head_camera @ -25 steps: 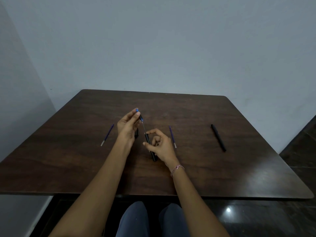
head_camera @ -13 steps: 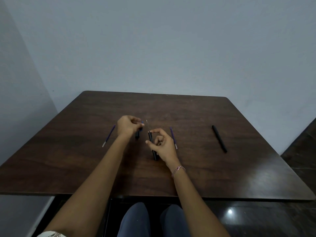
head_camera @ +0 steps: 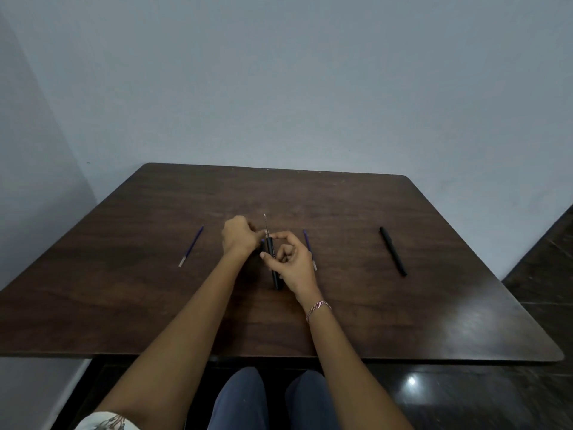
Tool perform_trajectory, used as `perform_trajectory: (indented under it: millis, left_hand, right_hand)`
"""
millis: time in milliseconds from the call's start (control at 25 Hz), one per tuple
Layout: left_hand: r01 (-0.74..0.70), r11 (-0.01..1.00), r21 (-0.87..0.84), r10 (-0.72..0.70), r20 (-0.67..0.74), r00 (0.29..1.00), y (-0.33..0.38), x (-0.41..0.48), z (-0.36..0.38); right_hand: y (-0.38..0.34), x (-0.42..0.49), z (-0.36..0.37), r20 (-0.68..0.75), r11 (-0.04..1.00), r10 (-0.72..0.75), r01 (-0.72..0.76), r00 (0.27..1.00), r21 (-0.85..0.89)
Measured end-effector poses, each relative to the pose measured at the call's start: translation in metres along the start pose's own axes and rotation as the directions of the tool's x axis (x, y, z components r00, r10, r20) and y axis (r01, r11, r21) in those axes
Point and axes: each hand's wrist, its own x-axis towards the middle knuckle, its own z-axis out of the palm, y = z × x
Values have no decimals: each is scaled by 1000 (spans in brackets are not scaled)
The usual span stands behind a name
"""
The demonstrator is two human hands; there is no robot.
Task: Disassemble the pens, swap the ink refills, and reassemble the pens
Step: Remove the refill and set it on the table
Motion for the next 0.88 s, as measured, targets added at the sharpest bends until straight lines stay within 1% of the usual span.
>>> perform_trajectory:
  millis: [40,80,120,200,240,320,400,480,760,880]
  left_hand:
    - [9,997,-81,-11,-21,1000,1,1,-2]
    - [24,979,-203,-30,-28,999,2,1,-4]
    - [50,935,-352,-58,-13,998,4,0,-6]
    - [102,790,-605,-88,53,995,4,-5,-10]
    - [124,719,-684,-86,90,992,4,-9,-11]
    - [163,603,-781,-63,157,986,2,-16,-13]
    - [203,519,-830,-44,211,976,-1,-22,-15]
    - [236,473,-849,-40,246,968,-4,-27,-16]
    - [208,500,-841,5,243,970,1,-33,-17]
    - [192,539,-820,26,244,969,2,-32,-18]
  right_hand:
    - [1,0,0,-7,1000,1,-1,1000,0]
    - [0,1,0,-15,1000,5,-5,1000,0]
    - [0,1,0,-25,1000,8,-8,1000,2]
    - [-1,1,1,-37,1000,11,-10,999,13]
    - [-2,1,2,-40,1000,12,-11,999,23]
    - [-2,1,2,-49,999,3,-1,999,38]
    - [-2,1,2,-67,999,-8,10,998,33]
    - [-3,1,2,-76,1000,-3,5,997,30]
    - [-3,1,1,-57,1000,19,-18,998,23]
    - [-2,1,1,-52,999,34,-33,998,24]
